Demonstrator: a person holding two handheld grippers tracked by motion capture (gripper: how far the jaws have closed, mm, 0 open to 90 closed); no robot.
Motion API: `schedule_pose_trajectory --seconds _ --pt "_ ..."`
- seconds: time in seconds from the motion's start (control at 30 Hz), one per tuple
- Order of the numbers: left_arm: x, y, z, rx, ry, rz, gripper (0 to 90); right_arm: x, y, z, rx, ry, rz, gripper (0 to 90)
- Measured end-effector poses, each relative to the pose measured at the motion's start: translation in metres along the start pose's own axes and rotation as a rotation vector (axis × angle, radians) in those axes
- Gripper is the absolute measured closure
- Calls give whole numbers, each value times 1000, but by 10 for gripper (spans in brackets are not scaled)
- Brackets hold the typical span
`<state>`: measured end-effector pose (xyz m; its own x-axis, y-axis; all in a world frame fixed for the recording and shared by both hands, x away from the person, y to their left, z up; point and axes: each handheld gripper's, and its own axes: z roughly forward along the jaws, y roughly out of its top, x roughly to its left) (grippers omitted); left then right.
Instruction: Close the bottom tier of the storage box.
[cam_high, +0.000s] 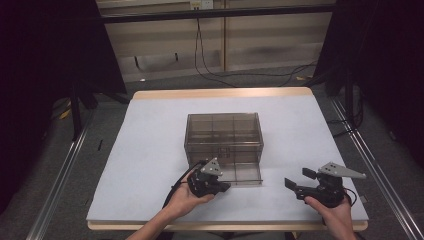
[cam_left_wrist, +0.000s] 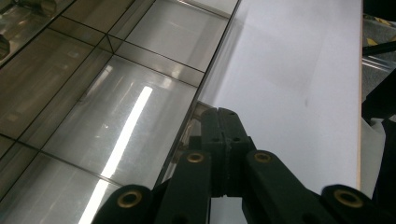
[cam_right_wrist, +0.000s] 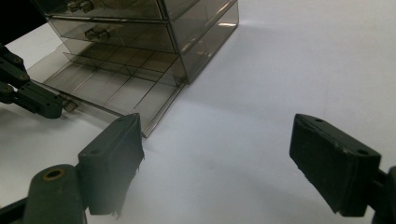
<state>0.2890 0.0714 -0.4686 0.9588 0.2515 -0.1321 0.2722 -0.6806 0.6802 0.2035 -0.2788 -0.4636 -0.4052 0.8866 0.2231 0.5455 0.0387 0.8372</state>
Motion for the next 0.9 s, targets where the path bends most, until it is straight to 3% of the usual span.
schedule_pose_trajectory --seconds 0.2,0.3,0.9 --pt "1 0 -1 15 10 -1 900 0 0 0 5 -1 3 170" --pt "1 0 0 -13 11 1 900 0 0 0 6 0 4 170" --pt "2 0 1 -25 8 -11 900 0 0 0 10 -1 2 170"
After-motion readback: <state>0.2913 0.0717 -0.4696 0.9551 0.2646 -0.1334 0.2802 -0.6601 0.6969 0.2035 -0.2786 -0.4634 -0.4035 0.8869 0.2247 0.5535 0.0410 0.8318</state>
